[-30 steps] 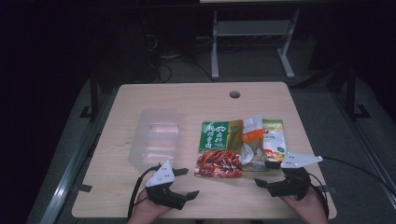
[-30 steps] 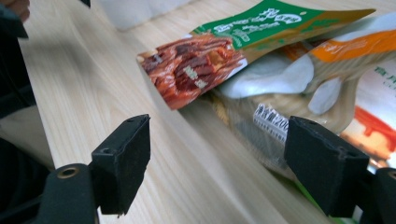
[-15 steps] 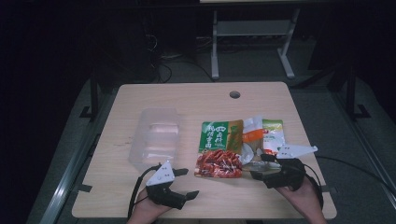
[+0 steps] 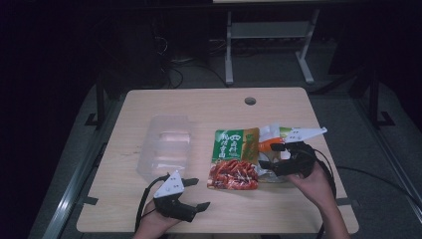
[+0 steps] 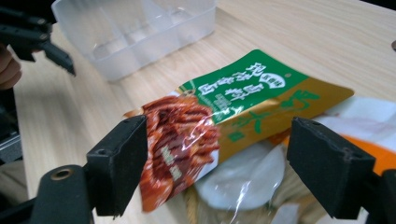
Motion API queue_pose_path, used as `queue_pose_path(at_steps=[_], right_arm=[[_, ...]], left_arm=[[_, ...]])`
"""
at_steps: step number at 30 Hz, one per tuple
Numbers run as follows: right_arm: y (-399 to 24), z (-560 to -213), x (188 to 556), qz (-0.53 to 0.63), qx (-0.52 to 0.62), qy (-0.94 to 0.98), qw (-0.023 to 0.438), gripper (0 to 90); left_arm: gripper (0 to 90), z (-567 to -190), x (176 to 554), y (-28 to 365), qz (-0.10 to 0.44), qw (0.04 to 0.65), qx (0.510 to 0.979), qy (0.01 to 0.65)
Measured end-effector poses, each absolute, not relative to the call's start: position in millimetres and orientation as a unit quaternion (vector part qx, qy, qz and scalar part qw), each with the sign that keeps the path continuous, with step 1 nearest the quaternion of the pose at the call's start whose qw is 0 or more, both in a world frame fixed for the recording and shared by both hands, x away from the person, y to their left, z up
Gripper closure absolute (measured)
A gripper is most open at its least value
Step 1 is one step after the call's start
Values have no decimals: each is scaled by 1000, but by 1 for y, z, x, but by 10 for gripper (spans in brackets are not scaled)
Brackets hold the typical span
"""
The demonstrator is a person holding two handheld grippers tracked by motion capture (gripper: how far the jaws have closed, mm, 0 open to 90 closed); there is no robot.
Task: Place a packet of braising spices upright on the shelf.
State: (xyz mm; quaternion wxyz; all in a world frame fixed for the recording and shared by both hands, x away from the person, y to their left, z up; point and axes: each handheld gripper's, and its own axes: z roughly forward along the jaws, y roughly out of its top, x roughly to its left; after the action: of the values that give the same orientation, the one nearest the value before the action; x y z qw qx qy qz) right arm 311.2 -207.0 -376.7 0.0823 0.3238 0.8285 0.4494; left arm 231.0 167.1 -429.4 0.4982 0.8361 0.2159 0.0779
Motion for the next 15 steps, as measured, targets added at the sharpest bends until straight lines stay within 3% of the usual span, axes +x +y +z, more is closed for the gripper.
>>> queue_pose_path(at_steps=[15], right_arm=[[-182,-383,381,361,389,847,37,282]], left_arm=[[187,-428,228,165,80,502,835,212]])
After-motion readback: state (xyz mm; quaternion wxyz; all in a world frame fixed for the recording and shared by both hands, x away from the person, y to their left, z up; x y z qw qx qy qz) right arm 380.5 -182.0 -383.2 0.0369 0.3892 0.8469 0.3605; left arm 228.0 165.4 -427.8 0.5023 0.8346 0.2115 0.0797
